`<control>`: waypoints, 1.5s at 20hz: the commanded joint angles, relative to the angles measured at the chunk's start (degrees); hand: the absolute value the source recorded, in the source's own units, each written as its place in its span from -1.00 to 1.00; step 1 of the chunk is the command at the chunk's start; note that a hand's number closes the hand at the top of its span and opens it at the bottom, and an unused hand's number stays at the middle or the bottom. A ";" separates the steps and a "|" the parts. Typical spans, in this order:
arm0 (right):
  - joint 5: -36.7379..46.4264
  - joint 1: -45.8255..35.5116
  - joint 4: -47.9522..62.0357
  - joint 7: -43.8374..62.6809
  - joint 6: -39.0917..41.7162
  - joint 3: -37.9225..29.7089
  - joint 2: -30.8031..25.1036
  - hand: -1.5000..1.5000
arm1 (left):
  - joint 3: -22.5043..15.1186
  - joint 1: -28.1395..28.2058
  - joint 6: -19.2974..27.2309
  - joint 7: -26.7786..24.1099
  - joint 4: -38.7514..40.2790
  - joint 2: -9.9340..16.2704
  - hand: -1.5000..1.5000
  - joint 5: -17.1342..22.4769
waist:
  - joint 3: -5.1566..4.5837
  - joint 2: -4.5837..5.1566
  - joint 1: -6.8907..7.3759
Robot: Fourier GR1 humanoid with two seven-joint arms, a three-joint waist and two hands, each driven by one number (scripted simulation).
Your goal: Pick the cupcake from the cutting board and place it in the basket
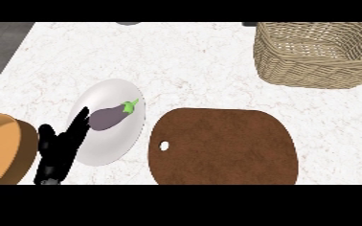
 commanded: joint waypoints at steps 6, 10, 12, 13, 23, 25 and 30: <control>8.83 3.62 10.37 -4.06 -4.64 3.83 -5.42 1.00 | 0.32 -1.08 -0.21 3.28 4.30 -0.27 0.00 0.04 | -0.71 0.69 -0.37; 8.91 1.21 15.35 -9.41 -3.83 4.33 -7.42 -1.00 | -1.07 -0.18 1.82 3.03 4.16 -2.29 0.00 -1.83 | -0.68 0.60 0.11; 7.99 2.55 13.47 -11.36 -2.75 3.74 -9.40 -1.00 | 2.36 0.69 -3.35 0.17 6.59 1.39 0.00 1.80 | -0.72 0.34 -0.56; 6.02 4.79 15.14 -16.00 -3.03 1.73 -10.29 -1.00 | 0.53 1.09 -1.08 0.64 5.60 -0.52 0.00 -0.25 | -0.67 0.41 -0.55; 1.64 0.64 18.84 -15.44 -5.91 -3.56 -13.65 -1.00 | -0.14 2.94 0.21 4.23 0.47 -1.36 0.00 -1.05 | -0.67 0.19 -0.41; -1.37 1.25 19.31 -15.31 -6.16 -6.72 -14.12 -1.00 | 0.10 3.51 0.44 1.92 2.69 -1.89 0.00 -1.43 | -0.68 0.23 -0.56; -3.10 6.13 16.58 -14.08 -2.64 -8.70 -20.00 -1.00 | 1.96 3.17 -0.89 0.32 5.42 -0.56 0.00 -0.70 | -0.73 -0.05 -1.81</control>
